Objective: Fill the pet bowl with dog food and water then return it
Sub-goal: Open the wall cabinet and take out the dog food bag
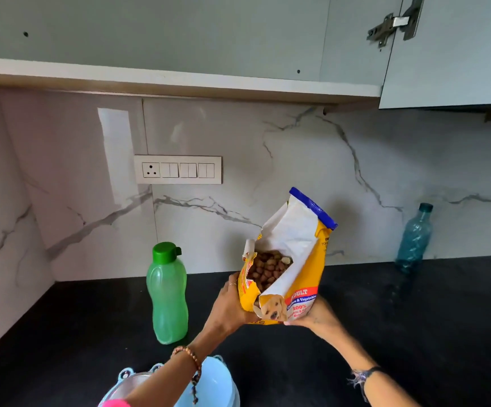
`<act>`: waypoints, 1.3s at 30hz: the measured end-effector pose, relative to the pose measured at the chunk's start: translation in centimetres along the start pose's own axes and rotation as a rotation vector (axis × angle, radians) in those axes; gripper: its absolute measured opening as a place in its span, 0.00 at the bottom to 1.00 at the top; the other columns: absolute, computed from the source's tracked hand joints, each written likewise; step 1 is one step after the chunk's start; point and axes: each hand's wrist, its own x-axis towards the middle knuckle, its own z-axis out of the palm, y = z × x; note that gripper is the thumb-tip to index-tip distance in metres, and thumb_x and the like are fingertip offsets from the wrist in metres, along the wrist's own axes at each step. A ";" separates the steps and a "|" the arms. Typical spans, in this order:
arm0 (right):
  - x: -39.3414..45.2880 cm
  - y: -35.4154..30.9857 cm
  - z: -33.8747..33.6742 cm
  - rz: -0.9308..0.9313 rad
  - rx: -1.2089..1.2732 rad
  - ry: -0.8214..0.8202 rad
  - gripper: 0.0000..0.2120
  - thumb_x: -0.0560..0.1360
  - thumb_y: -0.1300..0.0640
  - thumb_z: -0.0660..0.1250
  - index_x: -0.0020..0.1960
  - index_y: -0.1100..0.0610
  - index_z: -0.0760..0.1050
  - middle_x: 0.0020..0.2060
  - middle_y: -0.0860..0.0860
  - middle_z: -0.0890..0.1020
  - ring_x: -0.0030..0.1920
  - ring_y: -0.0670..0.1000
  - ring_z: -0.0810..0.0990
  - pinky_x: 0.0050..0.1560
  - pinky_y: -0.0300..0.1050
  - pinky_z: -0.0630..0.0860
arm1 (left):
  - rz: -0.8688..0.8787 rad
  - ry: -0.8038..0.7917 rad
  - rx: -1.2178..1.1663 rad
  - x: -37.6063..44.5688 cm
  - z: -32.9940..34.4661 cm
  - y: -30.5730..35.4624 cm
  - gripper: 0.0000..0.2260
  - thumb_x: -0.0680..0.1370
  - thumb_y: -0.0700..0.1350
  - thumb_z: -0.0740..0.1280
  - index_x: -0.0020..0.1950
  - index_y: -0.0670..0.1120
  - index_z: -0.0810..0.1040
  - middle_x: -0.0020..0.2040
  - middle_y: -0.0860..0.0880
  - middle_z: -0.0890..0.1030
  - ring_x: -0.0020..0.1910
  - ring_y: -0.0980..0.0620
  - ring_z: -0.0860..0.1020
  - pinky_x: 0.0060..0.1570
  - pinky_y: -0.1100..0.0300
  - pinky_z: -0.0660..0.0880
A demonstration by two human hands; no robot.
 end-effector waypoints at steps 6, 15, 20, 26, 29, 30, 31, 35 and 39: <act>1.7 4.0 0.4 0.048 -0.034 -0.071 0.33 0.60 0.62 0.80 0.60 0.48 0.69 0.52 0.41 0.78 0.54 0.41 0.78 0.46 0.31 0.77 | -0.114 -0.094 0.043 1.7 2.9 -2.3 0.43 0.62 0.53 0.78 0.69 0.45 0.58 0.64 0.47 0.71 0.66 0.47 0.69 0.70 0.41 0.60; 4.5 7.2 2.3 0.100 -0.070 -0.204 0.37 0.61 0.62 0.80 0.65 0.53 0.66 0.51 0.41 0.77 0.50 0.36 0.76 0.41 0.25 0.73 | -0.216 -0.181 0.234 2.7 4.4 -6.0 0.45 0.65 0.53 0.76 0.71 0.42 0.53 0.69 0.46 0.65 0.71 0.44 0.63 0.73 0.44 0.43; 5.4 8.4 3.3 0.121 -0.134 -0.254 0.37 0.61 0.62 0.80 0.65 0.53 0.66 0.53 0.45 0.77 0.55 0.43 0.77 0.45 0.27 0.73 | -0.258 -0.268 0.370 2.8 4.8 -8.9 0.44 0.65 0.55 0.75 0.72 0.40 0.55 0.66 0.47 0.66 0.68 0.45 0.66 0.74 0.46 0.48; 6.2 8.9 3.5 0.124 -0.158 -0.248 0.36 0.63 0.63 0.79 0.66 0.55 0.66 0.56 0.50 0.79 0.58 0.46 0.77 0.55 0.36 0.73 | -0.273 -0.308 0.425 3.1 5.3 -10.5 0.46 0.65 0.59 0.73 0.74 0.44 0.54 0.66 0.46 0.65 0.68 0.46 0.67 0.73 0.43 0.44; 6.4 8.9 3.7 0.126 -0.171 -0.266 0.36 0.64 0.60 0.78 0.68 0.54 0.66 0.60 0.49 0.78 0.61 0.47 0.75 0.60 0.41 0.72 | -0.270 -0.335 0.475 3.1 5.4 -10.4 0.49 0.65 0.60 0.73 0.75 0.43 0.50 0.68 0.45 0.64 0.70 0.45 0.66 0.73 0.41 0.42; 6.4 8.9 3.8 0.127 -0.180 -0.268 0.36 0.64 0.60 0.78 0.68 0.54 0.66 0.60 0.48 0.77 0.61 0.46 0.75 0.61 0.40 0.71 | -0.273 -0.333 0.477 2.9 5.3 -10.1 0.50 0.65 0.60 0.73 0.75 0.42 0.49 0.69 0.44 0.63 0.70 0.44 0.66 0.73 0.41 0.41; 6.4 8.9 3.9 0.122 -0.184 -0.268 0.34 0.65 0.60 0.78 0.67 0.55 0.66 0.60 0.48 0.77 0.62 0.46 0.74 0.60 0.39 0.70 | -0.272 -0.328 0.480 2.7 5.2 -9.9 0.50 0.65 0.60 0.73 0.75 0.42 0.48 0.70 0.44 0.63 0.70 0.44 0.65 0.72 0.41 0.41; 5.8 8.2 4.4 0.170 -0.099 -0.212 0.27 0.69 0.64 0.73 0.65 0.56 0.68 0.59 0.53 0.77 0.60 0.50 0.75 0.58 0.40 0.72 | -0.317 -0.300 0.466 1.7 5.0 -9.3 0.50 0.66 0.61 0.72 0.74 0.40 0.47 0.72 0.45 0.62 0.71 0.45 0.66 0.71 0.41 0.37; 3.7 8.3 5.3 0.146 -0.081 -0.045 0.33 0.67 0.69 0.73 0.68 0.57 0.65 0.55 0.50 0.76 0.56 0.45 0.74 0.47 0.29 0.73 | -0.389 -0.287 0.422 1.1 4.9 -9.7 0.45 0.69 0.64 0.68 0.72 0.39 0.52 0.65 0.46 0.75 0.68 0.47 0.70 0.71 0.41 0.37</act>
